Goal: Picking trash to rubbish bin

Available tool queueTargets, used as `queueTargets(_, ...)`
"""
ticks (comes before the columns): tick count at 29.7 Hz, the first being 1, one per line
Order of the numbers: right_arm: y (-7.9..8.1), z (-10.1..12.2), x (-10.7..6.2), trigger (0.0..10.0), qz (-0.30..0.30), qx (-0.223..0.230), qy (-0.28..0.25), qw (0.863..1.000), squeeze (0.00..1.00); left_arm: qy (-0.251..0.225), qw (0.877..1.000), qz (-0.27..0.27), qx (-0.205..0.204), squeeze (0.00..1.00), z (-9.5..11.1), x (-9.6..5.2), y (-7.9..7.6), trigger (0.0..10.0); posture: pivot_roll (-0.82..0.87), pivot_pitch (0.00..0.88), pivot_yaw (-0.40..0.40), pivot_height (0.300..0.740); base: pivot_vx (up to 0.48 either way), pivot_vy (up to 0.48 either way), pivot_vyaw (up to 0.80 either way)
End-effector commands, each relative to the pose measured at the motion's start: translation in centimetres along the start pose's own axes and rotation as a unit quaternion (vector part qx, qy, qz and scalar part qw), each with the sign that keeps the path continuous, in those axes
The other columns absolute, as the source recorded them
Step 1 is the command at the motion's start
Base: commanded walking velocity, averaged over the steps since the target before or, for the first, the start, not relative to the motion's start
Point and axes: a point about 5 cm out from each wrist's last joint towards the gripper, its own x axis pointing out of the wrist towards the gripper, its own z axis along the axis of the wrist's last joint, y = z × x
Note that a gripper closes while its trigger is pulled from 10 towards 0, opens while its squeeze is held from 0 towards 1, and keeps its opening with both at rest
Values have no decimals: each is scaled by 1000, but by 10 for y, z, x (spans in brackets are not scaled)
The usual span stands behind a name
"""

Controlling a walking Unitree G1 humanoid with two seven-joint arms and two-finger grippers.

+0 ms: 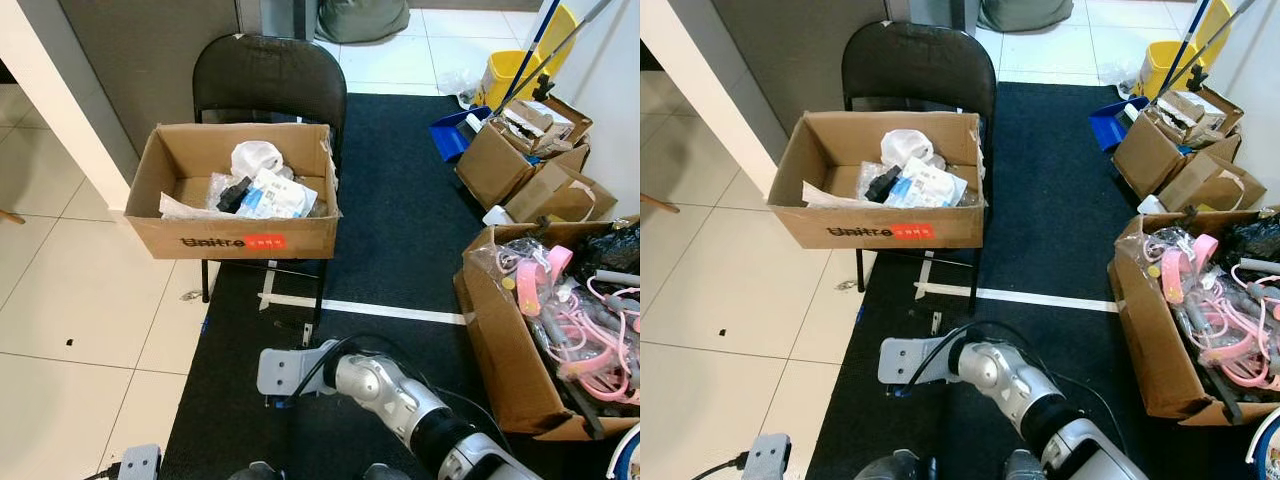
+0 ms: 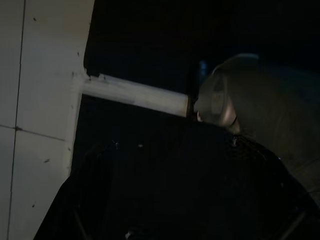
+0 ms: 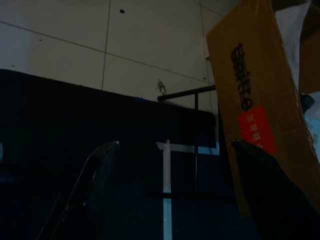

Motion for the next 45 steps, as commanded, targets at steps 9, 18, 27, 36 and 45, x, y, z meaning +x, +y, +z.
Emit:
queueTargets(9,13,6,-2,10000,12,3,-5,1000,0,21,1000,13,1,0,-17,-9,13,10000,16,237,89,740,0,0,0)
queueTargets(18,19,9,-5,10000,13,5,-9,1000,0,27,999,20,1,0,-24,-15,22,10000,40,248,90,740,0,0,0)
queueTargets(27,23,18,-5,10000,25,-40,-36,998,0,28,999,21,1,0,-25,-16,22,10000,49,241,84,740,0,0,0)
queueTargets(36,20,17,1,10000,33,-9,-18,999,0,26,1000,16,7,0,-20,-13,20,10000,45,226,100,740,0,0,0)
queueTargets(45,13,16,-3,10000,3,-29,-34,999,0,21,1000,18,2,0,-17,-13,21,10000,56,220,96,740,0,0,0)
